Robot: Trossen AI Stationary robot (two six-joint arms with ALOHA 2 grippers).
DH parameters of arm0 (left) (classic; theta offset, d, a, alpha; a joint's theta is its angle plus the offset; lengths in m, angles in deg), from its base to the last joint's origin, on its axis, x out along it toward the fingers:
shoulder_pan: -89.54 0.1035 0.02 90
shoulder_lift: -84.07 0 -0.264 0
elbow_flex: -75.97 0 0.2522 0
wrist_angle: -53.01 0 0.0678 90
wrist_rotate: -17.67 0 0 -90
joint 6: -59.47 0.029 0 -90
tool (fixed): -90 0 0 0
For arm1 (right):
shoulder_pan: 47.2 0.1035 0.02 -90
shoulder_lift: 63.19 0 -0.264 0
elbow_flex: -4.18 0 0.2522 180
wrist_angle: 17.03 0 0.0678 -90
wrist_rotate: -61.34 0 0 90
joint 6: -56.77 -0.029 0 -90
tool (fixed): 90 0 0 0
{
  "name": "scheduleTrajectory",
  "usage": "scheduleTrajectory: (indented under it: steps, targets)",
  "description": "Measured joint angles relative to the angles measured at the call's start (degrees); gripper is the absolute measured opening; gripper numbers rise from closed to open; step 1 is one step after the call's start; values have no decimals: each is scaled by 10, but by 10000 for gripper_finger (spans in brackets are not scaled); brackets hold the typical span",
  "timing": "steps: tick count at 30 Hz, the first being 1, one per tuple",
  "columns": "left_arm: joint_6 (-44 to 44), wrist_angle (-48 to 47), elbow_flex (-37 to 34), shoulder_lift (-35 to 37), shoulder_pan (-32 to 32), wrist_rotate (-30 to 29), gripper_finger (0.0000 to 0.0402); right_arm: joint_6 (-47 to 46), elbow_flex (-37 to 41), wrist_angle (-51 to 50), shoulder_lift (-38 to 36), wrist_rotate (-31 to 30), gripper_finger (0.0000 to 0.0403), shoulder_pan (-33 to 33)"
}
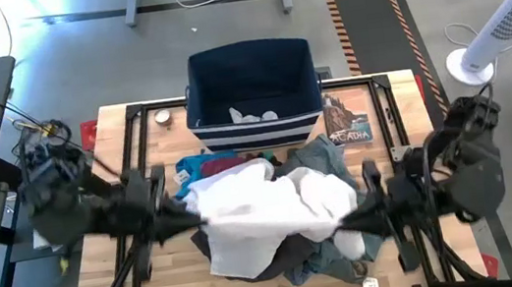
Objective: Sort clothes
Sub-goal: Put the white polo into the blue laundry bin
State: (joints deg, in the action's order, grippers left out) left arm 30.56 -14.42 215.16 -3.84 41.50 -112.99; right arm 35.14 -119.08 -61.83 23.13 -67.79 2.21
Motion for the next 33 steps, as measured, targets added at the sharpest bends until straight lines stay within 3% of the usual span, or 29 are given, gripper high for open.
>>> scheduleTrajectory:
  steps: [5,9,12,16,23,28,33]
  targets:
    - [-48,19,-4,-23,-50,-2,0,-19,-8,59,38,15,0,11]
    - [-30,60,-4,-28,-64,20,0,-18,-31,69,46,48,0,1]
    - [-9,49,-4,-21,-65,-2,0,-5,-38,58,44,57,0,-17]
    - [-57,-49,-3,-11,-45,-46,0,-59,-39,-30,36,46,0,-60]
    - [-213,-286,-11,-21,17,-59,0,-185,-3,-241,38,57,0,-142]
    - [-244,-313,-89,-20,69,-24,0,-206,67,-271,36,104,0,-195]
    - [-227,-264,-202,-18,128,33,0,-235,168,-244,37,164,0,-230]
